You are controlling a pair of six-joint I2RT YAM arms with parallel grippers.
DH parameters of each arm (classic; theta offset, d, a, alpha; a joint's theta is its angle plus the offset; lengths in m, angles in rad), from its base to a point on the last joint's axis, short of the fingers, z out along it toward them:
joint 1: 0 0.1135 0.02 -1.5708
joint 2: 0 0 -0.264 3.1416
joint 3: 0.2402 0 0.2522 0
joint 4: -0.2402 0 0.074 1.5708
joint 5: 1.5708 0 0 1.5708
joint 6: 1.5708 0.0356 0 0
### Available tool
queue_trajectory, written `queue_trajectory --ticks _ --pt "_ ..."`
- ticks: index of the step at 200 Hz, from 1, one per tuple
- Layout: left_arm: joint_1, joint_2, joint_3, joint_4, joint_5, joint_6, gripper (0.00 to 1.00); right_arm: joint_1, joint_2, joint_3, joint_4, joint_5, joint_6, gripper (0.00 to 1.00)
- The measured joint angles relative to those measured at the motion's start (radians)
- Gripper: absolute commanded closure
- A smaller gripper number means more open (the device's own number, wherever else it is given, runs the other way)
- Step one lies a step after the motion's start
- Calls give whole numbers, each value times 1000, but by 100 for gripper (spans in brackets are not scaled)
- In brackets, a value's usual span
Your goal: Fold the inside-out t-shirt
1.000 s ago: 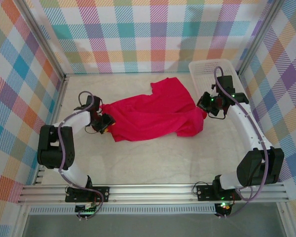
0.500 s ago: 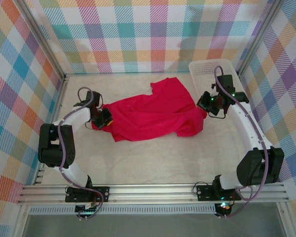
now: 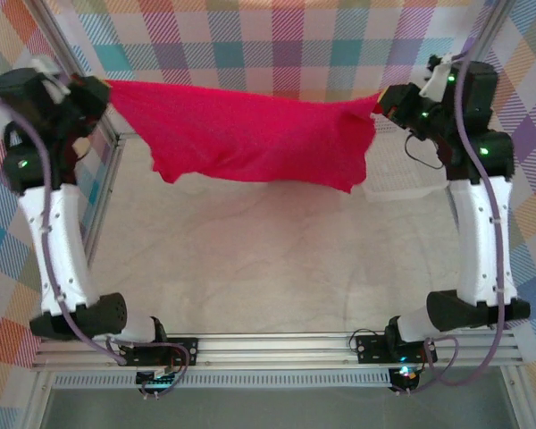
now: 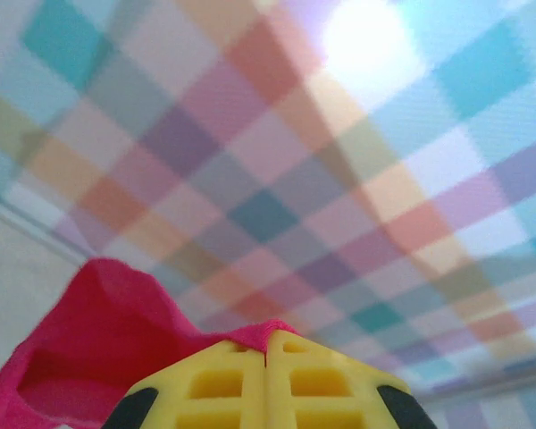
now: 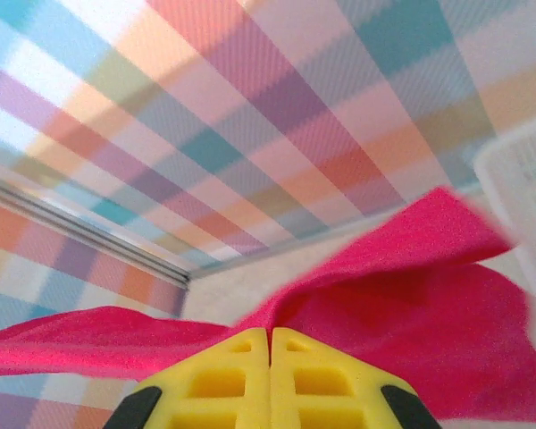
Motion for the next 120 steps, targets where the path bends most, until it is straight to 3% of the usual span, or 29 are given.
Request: queue_trajectory --ticks 16,59,120 --pt "54 -61 5 14 33 -14 100 1 -55 37 0 -8 -1 100" --pt "62 -108 -8 19 118 -2 100 0 -161 54 -1 -5 -18 100" --pt "66 33 -174 17 236 8 100 1 -92 -96 6 3 -18 100"
